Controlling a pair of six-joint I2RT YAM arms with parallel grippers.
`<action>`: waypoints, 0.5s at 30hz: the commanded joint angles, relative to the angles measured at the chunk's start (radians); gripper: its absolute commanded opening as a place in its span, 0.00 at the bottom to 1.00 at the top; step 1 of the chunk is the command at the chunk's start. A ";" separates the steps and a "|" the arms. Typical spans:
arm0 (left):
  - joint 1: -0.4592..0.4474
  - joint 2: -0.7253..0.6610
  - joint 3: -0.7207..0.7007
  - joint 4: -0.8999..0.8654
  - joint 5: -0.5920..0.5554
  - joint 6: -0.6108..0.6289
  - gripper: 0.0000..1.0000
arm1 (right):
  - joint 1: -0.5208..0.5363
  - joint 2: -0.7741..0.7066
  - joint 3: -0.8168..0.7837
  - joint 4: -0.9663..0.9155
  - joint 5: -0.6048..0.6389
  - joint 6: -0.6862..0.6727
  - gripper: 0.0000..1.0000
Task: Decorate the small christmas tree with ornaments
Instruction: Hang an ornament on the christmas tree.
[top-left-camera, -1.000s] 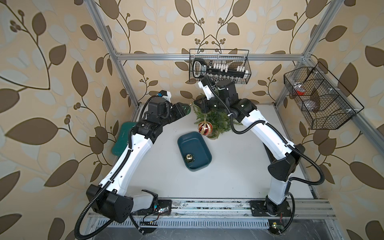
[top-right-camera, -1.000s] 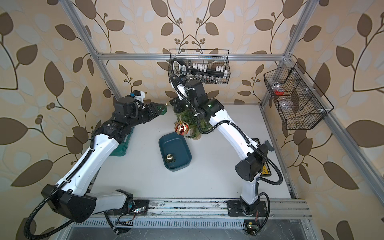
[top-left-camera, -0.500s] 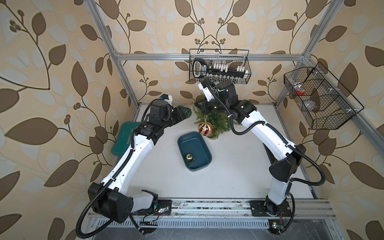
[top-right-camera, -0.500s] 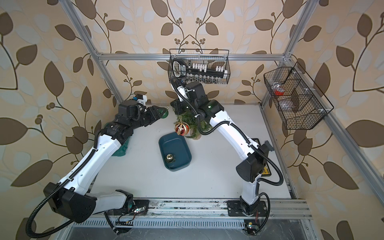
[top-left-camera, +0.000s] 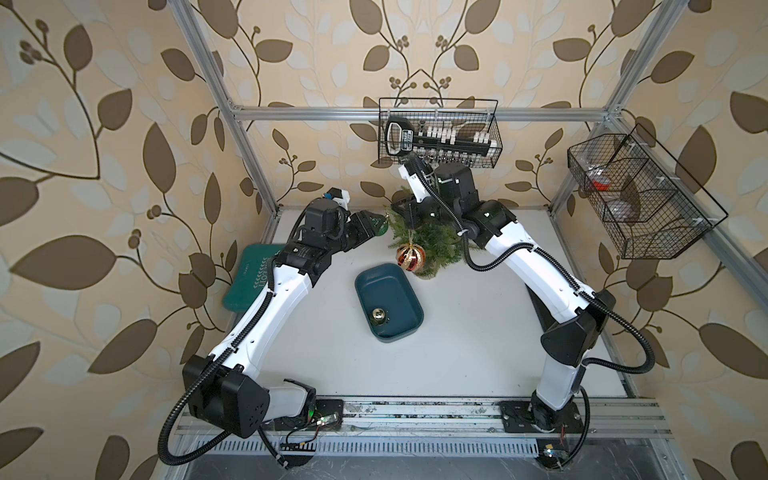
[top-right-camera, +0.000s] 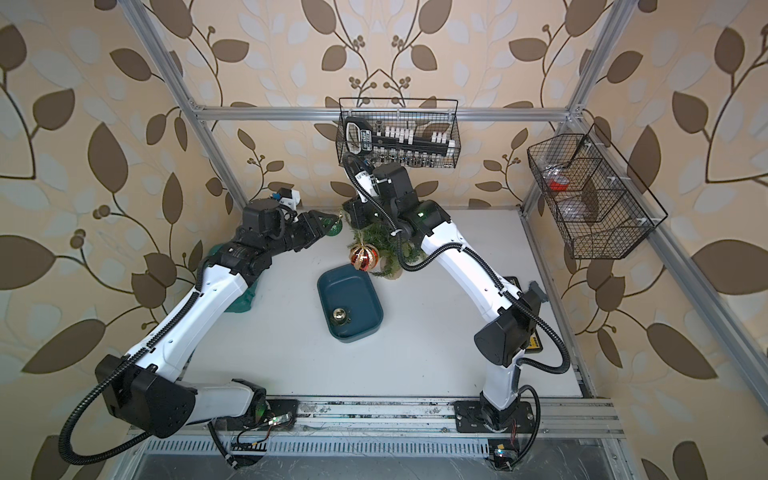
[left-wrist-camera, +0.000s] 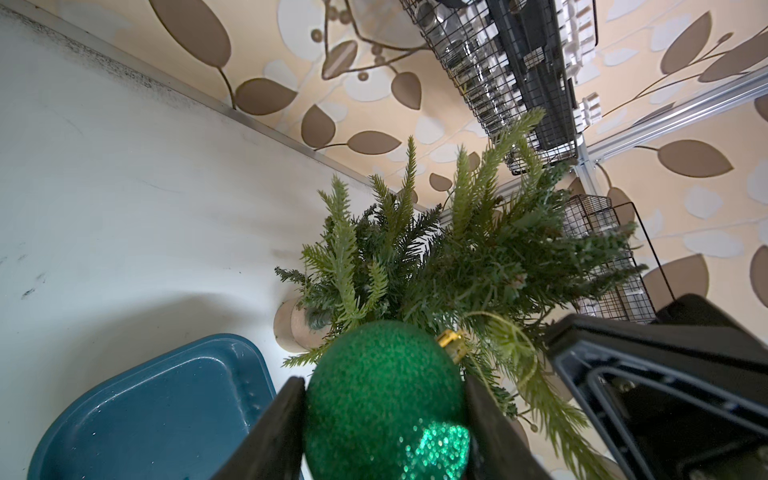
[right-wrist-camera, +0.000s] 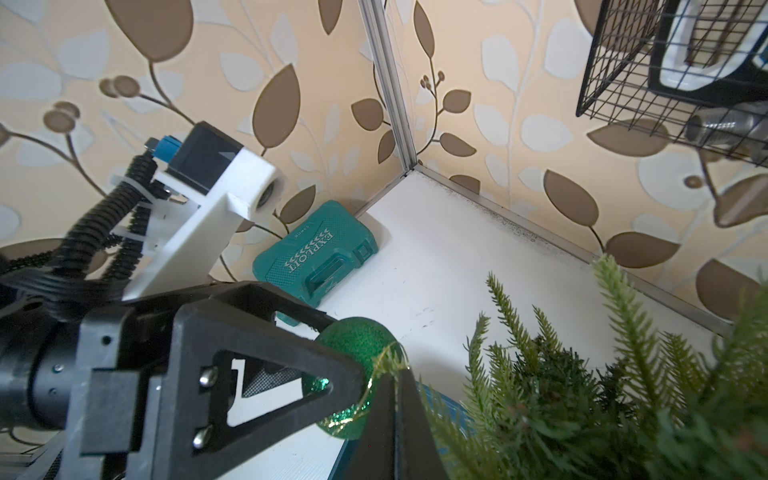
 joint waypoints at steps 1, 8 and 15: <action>0.014 -0.015 0.017 0.047 0.021 -0.006 0.54 | -0.006 -0.022 -0.016 0.002 0.012 -0.012 0.00; 0.014 -0.022 0.022 0.060 0.030 -0.001 0.54 | -0.006 -0.040 -0.015 0.013 -0.023 0.004 0.00; 0.014 -0.035 0.034 0.067 0.033 -0.004 0.53 | -0.006 -0.052 -0.033 0.023 -0.040 0.011 0.00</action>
